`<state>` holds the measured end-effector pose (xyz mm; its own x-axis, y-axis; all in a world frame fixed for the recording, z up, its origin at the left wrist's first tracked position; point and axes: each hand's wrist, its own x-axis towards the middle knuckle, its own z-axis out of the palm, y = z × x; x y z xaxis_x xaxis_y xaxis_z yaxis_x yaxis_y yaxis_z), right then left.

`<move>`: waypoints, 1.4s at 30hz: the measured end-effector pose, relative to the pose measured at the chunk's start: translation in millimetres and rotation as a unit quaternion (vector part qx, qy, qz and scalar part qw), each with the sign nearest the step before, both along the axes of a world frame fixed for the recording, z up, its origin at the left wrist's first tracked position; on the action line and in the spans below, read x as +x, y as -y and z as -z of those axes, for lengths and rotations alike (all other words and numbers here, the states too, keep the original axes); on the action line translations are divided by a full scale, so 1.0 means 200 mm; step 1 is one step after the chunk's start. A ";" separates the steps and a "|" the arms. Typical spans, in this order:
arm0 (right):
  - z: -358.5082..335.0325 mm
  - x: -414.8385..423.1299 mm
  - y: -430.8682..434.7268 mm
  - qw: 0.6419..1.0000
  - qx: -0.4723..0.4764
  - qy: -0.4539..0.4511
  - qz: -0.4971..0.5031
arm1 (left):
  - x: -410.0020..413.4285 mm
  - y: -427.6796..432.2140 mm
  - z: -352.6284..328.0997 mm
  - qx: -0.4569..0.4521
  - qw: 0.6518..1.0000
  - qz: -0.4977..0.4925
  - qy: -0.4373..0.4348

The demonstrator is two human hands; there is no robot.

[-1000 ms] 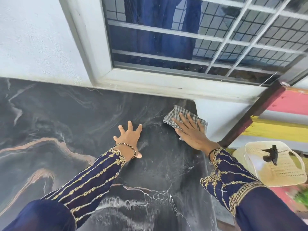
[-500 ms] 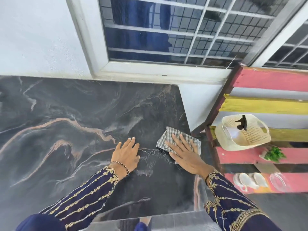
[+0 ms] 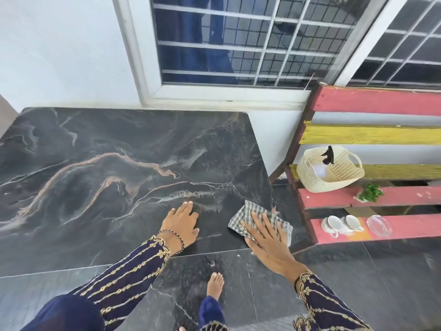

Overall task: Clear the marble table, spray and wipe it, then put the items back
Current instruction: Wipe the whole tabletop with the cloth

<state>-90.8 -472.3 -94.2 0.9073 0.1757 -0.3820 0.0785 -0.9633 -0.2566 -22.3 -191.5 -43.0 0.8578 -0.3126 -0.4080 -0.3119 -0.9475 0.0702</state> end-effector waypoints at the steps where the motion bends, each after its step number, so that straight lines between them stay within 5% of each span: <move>1: 0.00 -0.01 -0.02 1.000 0.004 0.000 0.010 | -0.01 -0.01 -0.01 -0.004 1.000 -0.001 0.001; 13: -0.02 -0.13 -0.47 0.998 0.064 -0.017 -0.019 | -0.08 -0.24 -0.06 -0.065 0.995 -0.075 -0.006; 20: -0.11 -0.13 -0.83 0.976 0.208 -0.068 -0.018 | -0.11 -0.47 -0.10 -0.118 0.980 -0.158 -0.025; 25: -0.22 -0.11 -0.91 0.880 0.410 -0.194 0.138 | -0.14 -0.53 -0.11 -0.150 0.967 -0.202 -0.029; 33: -0.29 0.06 -0.68 0.676 0.643 -0.179 0.311 | -0.10 -0.45 -0.17 -0.163 0.966 -0.197 -0.024; 35: -0.33 0.10 -0.63 0.694 0.622 -0.144 0.332 | -0.10 -0.42 -0.18 -0.167 0.966 -0.194 -0.025; 39: -0.34 0.17 -0.57 0.864 0.418 -0.021 0.280 | -0.11 -0.38 -0.15 -0.179 0.965 -0.188 -0.028; 42: -0.24 0.17 -0.59 0.972 0.207 -0.003 0.110 | -0.14 -0.36 -0.11 -0.179 0.968 -0.175 -0.034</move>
